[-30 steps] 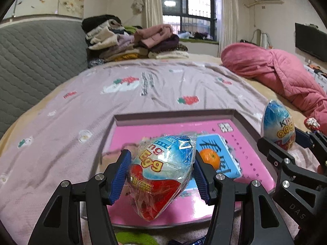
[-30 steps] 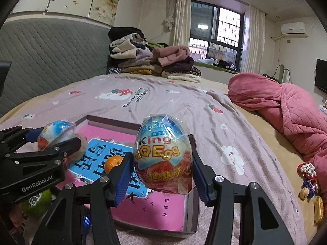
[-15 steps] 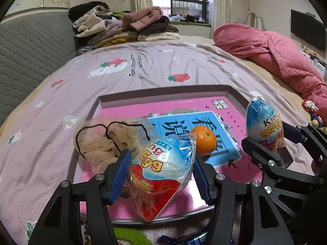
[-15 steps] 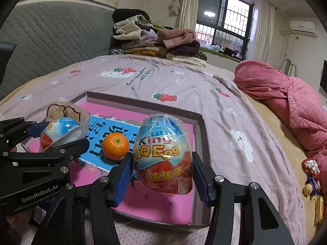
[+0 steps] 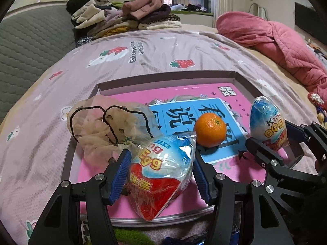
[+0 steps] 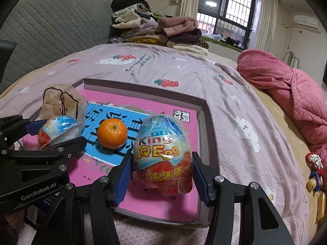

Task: Organize objects
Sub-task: 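Carry both eggs over the tray and lower them beside the orange, then open both tools to release the eggs on the book and withdraw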

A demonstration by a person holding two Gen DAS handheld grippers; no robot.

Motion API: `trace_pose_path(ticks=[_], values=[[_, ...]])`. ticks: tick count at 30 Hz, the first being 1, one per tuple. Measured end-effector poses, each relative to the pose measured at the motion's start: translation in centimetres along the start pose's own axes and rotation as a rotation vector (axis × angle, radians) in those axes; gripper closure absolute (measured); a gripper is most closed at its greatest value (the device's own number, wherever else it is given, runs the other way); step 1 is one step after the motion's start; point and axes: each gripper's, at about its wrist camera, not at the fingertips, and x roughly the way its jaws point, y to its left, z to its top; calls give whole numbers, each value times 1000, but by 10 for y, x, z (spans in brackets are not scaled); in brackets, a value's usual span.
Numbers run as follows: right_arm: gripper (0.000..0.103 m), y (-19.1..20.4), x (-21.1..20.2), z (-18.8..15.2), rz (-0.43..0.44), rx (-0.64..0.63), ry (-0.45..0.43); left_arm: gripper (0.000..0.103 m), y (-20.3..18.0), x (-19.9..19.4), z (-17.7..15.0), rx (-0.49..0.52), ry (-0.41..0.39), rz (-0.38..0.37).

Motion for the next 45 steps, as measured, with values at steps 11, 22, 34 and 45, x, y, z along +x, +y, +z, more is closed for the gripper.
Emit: trace_pose_path(ticks=[11, 22, 34, 45], values=[[48, 0, 4, 0, -1, 5, 17, 42, 7, 7, -1, -37, 51, -36], [46, -9, 2, -3, 18, 50, 36, 42, 7, 5, -4, -37, 56, -52], [46, -14, -5, -6, 24, 52, 39, 42, 11, -5, -9, -44, 47, -83], [46, -11, -9, -9, 23, 38, 36, 42, 10, -9, -11, -39, 39, -89]])
